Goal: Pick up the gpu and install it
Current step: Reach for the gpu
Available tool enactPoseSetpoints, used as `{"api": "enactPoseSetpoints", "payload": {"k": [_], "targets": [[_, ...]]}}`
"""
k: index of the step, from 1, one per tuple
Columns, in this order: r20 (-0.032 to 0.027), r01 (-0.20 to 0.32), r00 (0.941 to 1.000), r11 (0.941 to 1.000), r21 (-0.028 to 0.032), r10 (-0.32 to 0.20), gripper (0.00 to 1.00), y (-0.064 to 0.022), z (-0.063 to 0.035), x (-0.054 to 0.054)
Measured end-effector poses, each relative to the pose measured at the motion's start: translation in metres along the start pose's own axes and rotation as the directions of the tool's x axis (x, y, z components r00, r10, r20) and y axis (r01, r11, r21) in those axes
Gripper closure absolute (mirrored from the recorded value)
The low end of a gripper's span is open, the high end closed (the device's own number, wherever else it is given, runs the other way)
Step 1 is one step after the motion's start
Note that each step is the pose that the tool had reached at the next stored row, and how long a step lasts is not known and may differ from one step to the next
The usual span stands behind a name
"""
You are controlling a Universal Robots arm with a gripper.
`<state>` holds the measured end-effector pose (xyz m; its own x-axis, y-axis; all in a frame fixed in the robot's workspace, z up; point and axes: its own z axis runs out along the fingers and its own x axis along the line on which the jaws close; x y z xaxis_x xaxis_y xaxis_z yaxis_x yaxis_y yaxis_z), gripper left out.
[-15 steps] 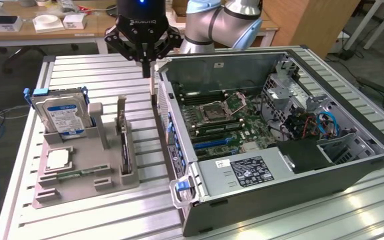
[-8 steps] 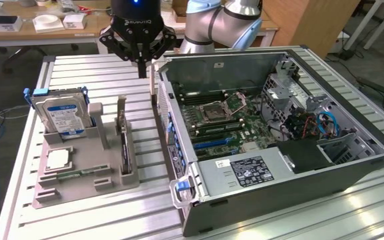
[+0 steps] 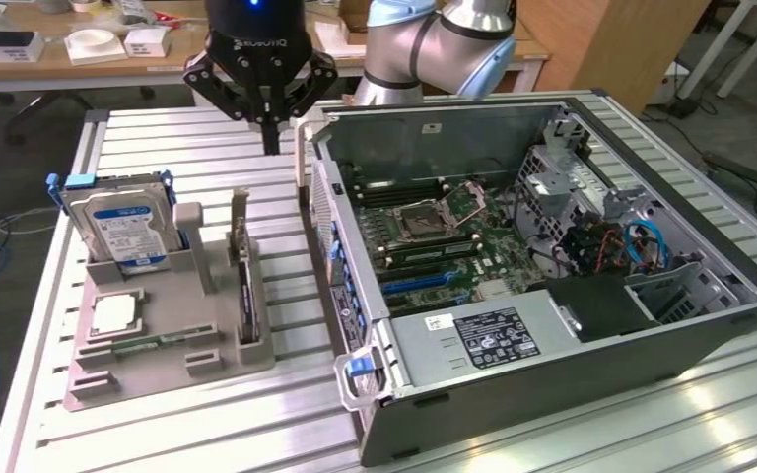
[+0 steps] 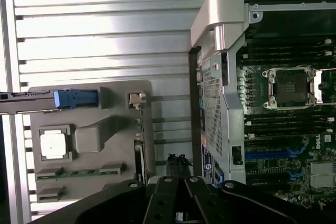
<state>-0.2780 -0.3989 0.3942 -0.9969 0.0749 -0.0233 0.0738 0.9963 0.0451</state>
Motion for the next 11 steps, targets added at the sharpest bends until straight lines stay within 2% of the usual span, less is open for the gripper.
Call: {"api": "enactPoseSetpoints", "payload": {"k": [11], "targets": [[0.0000, 0.000, 1.0000, 1.0000, 0.0000, 0.000, 0.90, -0.0009, -0.0003, 0.012]]}}
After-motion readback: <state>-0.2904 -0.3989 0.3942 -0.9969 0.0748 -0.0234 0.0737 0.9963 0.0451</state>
